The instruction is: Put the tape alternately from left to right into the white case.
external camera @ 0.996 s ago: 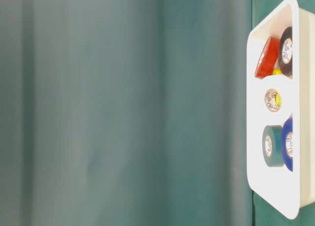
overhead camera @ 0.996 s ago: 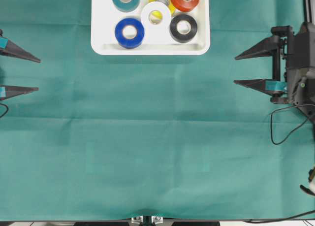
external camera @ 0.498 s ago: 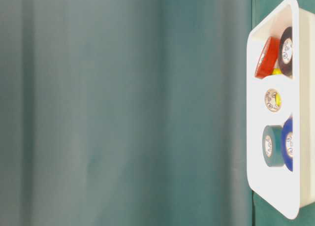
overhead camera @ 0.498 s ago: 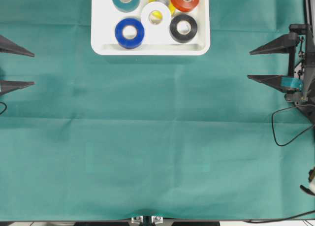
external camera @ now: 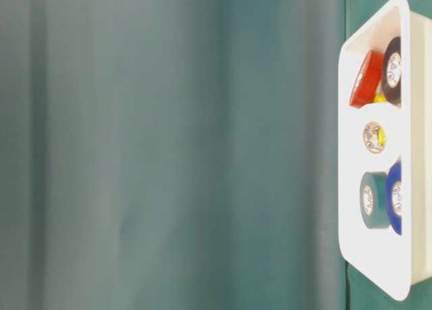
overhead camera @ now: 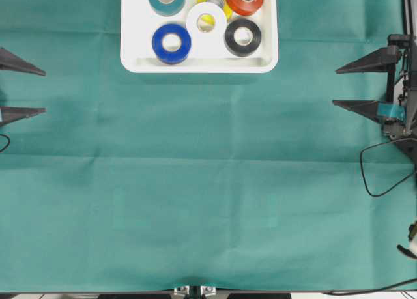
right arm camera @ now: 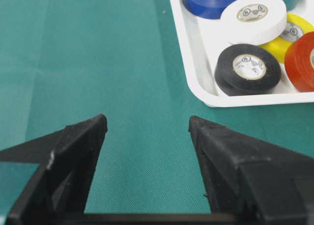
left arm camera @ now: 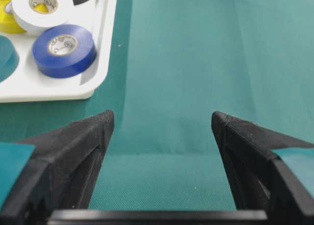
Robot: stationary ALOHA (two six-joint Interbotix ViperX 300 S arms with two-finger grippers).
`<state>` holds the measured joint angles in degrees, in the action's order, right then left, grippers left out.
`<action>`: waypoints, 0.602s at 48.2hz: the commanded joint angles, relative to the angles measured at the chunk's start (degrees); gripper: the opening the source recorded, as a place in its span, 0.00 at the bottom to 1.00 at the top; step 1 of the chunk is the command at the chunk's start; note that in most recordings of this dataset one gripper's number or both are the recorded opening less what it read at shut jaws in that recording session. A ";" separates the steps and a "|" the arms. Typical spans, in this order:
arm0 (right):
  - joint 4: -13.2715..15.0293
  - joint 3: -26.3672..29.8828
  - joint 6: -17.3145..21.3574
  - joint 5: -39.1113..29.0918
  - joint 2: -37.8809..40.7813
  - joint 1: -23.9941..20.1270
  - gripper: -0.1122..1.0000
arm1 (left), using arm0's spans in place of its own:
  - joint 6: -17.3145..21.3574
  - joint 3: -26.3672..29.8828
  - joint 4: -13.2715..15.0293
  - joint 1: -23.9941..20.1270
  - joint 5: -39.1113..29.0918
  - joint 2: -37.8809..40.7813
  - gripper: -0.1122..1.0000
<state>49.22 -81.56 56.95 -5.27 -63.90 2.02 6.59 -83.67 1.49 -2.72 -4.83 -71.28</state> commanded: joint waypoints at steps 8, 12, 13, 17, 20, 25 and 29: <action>0.00 0.44 0.09 0.53 0.26 -0.09 0.77 | 0.00 0.62 0.09 -0.09 0.44 0.35 0.88; -0.09 0.44 0.09 0.44 0.26 -0.09 0.77 | 0.00 0.62 0.18 -0.18 0.44 0.35 0.88; -0.09 0.44 0.09 0.44 0.26 -0.09 0.77 | 0.00 0.62 0.09 -0.09 0.44 0.35 0.88; -0.09 0.44 0.09 0.44 0.26 -0.09 0.77 | 0.00 0.62 0.09 -0.18 0.44 0.35 0.88; -0.09 0.44 0.09 0.44 0.26 -0.09 0.77 | 0.00 0.44 0.09 -0.09 0.53 0.35 0.88; -0.09 0.44 0.09 0.44 0.18 -0.09 0.77 | 0.00 0.35 0.18 -0.09 0.62 0.35 0.88; 0.00 0.44 0.09 0.44 0.09 -0.09 0.77 | 0.00 0.35 0.09 -0.09 0.62 0.35 0.88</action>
<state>49.22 -81.74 56.95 -5.19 -63.98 2.02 6.68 -84.02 1.58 -2.81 -4.75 -71.28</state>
